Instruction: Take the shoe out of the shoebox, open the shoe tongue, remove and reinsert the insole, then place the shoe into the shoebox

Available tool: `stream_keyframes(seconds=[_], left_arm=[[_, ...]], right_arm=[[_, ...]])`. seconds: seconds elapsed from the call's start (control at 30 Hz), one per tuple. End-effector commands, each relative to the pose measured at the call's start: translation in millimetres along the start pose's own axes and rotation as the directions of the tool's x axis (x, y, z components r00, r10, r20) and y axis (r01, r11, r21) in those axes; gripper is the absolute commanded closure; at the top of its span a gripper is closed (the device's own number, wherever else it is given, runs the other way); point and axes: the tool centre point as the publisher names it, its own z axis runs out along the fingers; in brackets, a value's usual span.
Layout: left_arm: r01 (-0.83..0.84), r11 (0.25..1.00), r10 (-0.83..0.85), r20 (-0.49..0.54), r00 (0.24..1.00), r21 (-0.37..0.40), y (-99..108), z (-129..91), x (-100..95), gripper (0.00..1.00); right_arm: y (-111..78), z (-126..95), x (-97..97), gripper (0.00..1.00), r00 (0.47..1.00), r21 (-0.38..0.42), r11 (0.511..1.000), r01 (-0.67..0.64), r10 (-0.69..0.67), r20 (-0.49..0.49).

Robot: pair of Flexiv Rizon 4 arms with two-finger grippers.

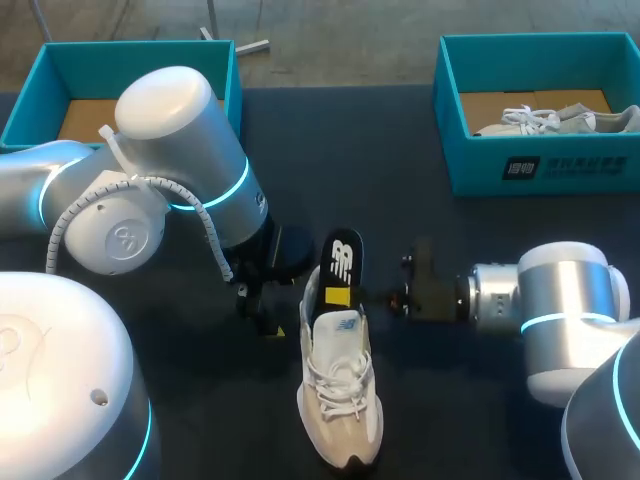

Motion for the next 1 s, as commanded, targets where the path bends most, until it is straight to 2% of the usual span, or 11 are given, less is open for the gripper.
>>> stream_keyframes(seconds=[0.03,0.2,0.47,0.5,0.53,0.57,0.6,0.63,1.0], left_arm=[[0.001,1.0,-0.001,0.001,1.0,-0.002,0,1,0.4,0.0],[0.001,1.0,-0.001,0.001,1.0,-0.002,0,1,0.4,0.0],[0.001,1.0,-0.001,0.001,1.0,-0.002,0,1,0.4,0.0],[0.001,1.0,-0.001,0.001,1.0,-0.002,0,1,0.4,0.0],[0.001,1.0,-0.001,0.001,1.0,-0.002,0,1,0.4,0.0],[0.001,1.0,-0.001,0.001,1.0,-0.002,0,1,0.4,0.0],[0.001,1.0,-0.001,0.001,1.0,-0.002,0,1,0.4,0.0],[0.001,1.0,-0.001,0.001,1.0,-0.002,0,1,0.4,0.0],[0.001,1.0,-0.001,0.001,1.0,-0.002,0,1,0.4,0.0]], right_arm=[[-7.2,2,0.9,1.0,1.0,0.044,0.999,-0.021,0.021,0.01],[-15.6,1,1.0,1.0,0.999,0.078,0.996,-0.043,0.042,0.016],[-18.7,0,5.2,1.0,0.999,0.081,0.996,-0.035,0.034,0.007],[-17.8,0,5.9,0.96,1.0,0.078,0.997,-0.028,0.027,0.003],[-17.2,0,6.3,0.87,1.0,0.077,0.997,-0.024,0.024,0.002],[-15.7,1,6.8,0.7,1.0,0.07,0.997,-0.016,0.016,0.001],[-14.4,1,7.3,0.59,1.0,0.066,0.998,-0.007,0.007,-0.003],[-13.0,1,7.9,0.58,1.0,0.06,0.998,0.003,-0.003,-0.005],[2.8,-2,9.8,0.65,0.999,-0.035,0.998,0.05,-0.049,0.01]])
